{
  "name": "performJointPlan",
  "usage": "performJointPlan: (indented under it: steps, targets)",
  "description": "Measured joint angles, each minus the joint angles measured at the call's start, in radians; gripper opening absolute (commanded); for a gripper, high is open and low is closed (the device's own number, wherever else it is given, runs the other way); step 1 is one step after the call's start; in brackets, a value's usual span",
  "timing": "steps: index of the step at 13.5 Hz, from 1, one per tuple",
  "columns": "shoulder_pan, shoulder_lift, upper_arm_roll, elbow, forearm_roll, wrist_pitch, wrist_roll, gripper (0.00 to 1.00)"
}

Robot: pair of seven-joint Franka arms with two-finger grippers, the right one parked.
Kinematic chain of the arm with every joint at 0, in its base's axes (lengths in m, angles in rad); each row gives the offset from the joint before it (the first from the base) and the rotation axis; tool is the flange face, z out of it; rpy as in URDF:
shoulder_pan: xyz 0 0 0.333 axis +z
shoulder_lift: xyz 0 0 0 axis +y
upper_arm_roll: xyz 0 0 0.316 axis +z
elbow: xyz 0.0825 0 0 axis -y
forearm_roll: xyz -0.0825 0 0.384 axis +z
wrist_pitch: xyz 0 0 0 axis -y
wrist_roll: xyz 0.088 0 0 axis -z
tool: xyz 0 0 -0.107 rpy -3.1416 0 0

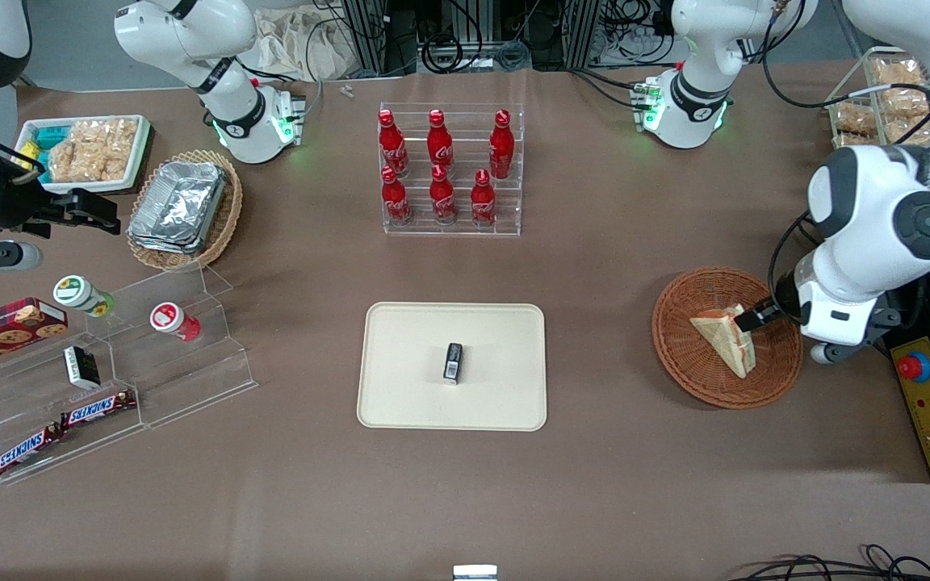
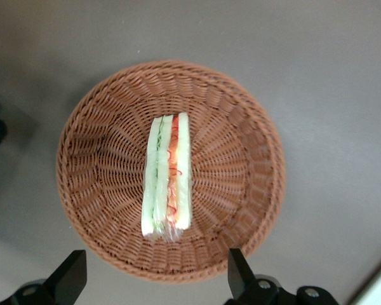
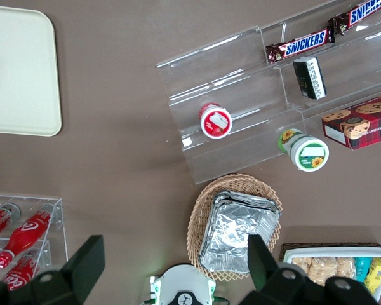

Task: Place sandwich from basket to tray
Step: 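Move the left gripper down over the wrapped sandwich in the wicker basket, then close the left gripper on the sandwich's wrapped edge, then lift the sandwich up out of the basket with the left gripper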

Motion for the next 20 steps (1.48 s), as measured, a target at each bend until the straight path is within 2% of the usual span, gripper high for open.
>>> performJointPlan:
  steps: [4, 7, 12, 13, 15, 16, 20]
  targets:
    - [0.002, 0.020, 0.003, -0.117, 0.009, 0.139, -0.044, 1.00]
    - [0.002, 0.049, 0.004, -0.126, 0.047, 0.162, -0.086, 1.00]
    - [0.002, 0.106, 0.004, -0.127, 0.064, 0.199, -0.103, 1.00]
    - [0.002, 0.113, 0.004, -0.127, 0.064, 0.201, -0.104, 0.87]
    - [0.002, 0.127, 0.005, -0.127, 0.065, 0.206, -0.104, 0.24]
    - [0.002, 0.134, 0.005, -0.127, 0.065, 0.212, -0.105, 0.00]
    - [0.002, 0.143, 0.005, -0.126, 0.065, 0.230, -0.107, 0.00]
